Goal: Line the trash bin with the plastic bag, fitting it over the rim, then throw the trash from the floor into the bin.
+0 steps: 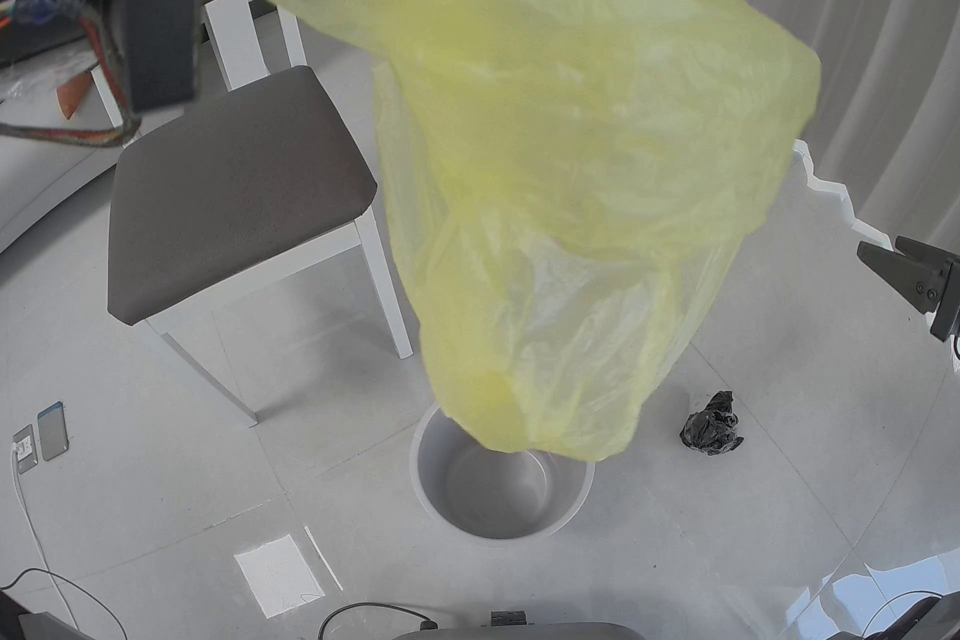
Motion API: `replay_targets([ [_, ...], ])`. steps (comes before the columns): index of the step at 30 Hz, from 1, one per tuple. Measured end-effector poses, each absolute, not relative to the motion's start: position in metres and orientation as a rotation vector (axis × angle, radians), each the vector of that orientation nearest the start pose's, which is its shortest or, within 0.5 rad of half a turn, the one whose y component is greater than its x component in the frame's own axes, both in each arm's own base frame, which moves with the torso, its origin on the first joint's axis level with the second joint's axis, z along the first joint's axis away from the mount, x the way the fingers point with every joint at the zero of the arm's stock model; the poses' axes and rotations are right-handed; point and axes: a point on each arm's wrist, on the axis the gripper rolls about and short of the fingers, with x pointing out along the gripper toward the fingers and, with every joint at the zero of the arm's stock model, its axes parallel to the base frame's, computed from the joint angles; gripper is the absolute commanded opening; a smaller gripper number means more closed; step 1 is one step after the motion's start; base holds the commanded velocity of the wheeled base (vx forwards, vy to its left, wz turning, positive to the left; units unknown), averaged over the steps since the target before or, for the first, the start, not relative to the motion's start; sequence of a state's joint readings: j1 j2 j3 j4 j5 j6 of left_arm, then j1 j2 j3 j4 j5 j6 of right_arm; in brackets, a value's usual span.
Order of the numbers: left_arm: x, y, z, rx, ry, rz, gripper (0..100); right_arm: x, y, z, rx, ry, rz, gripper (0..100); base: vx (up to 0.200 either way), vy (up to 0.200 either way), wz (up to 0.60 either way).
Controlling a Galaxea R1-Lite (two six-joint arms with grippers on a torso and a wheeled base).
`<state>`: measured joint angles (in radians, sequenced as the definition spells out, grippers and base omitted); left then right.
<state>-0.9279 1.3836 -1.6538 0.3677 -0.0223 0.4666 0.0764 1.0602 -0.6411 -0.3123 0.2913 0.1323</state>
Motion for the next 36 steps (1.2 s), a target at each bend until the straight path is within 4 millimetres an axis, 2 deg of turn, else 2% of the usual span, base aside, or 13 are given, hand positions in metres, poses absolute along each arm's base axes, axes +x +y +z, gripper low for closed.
replay_targets([
  [6,0.12,-0.162,0.4,0.485,-0.118,-0.952,0,0.146,0.016,0.259,0.202,0.114,0.352,100,0.0,0.0,0.0],
  [11,0.122,-0.164,0.399,0.486,-0.116,-0.949,0,0.141,0.016,0.26,0.21,0.119,0.354,100,0.0,0.0,0.0],
  [24,0.123,-0.164,0.403,0.468,-0.152,-0.936,0,0.123,0.034,0.234,0.2,0.26,0.488,100,0.0,0.0,0.0],
  [36,0.125,-0.166,0.405,0.459,-0.168,-0.932,0,0.103,0.038,0.206,0.184,0.333,0.562,100,0.0,0.0,0.0],
])
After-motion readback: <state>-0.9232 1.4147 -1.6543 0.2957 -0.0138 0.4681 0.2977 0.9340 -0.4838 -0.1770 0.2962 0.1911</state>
